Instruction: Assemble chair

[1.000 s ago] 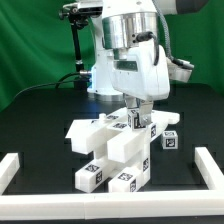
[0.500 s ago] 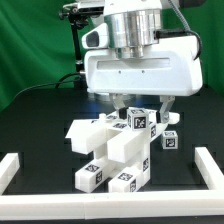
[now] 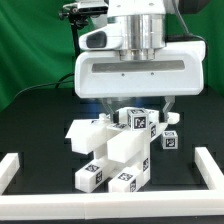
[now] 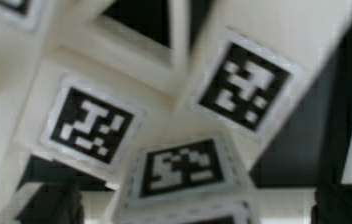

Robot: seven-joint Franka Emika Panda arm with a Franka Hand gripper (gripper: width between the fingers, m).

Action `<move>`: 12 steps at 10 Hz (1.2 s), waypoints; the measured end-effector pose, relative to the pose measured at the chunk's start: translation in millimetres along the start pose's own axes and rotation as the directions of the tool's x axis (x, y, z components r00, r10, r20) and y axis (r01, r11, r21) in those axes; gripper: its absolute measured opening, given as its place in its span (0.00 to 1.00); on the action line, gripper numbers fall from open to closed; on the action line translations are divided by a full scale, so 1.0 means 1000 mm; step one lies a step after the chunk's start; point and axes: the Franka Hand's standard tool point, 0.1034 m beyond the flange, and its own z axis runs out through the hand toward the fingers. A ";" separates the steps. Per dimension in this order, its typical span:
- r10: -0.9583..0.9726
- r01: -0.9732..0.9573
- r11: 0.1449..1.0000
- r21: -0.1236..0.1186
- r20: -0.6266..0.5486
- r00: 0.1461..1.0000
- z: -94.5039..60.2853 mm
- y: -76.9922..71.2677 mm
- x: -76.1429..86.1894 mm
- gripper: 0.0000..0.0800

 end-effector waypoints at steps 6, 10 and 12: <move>0.201 -0.201 0.980 0.006 0.000 0.980 0.000 0.001 0.000 0.33; 0.538 -0.537 0.843 0.010 -0.013 0.843 0.000 0.002 0.003 0.33; 0.689 -0.688 0.725 0.025 -0.024 0.724 0.000 0.002 0.006 0.33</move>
Offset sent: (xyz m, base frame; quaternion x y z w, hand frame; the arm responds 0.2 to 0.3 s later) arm 0.0000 0.0000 0.0000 0.0000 0.0000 0.0000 1.0000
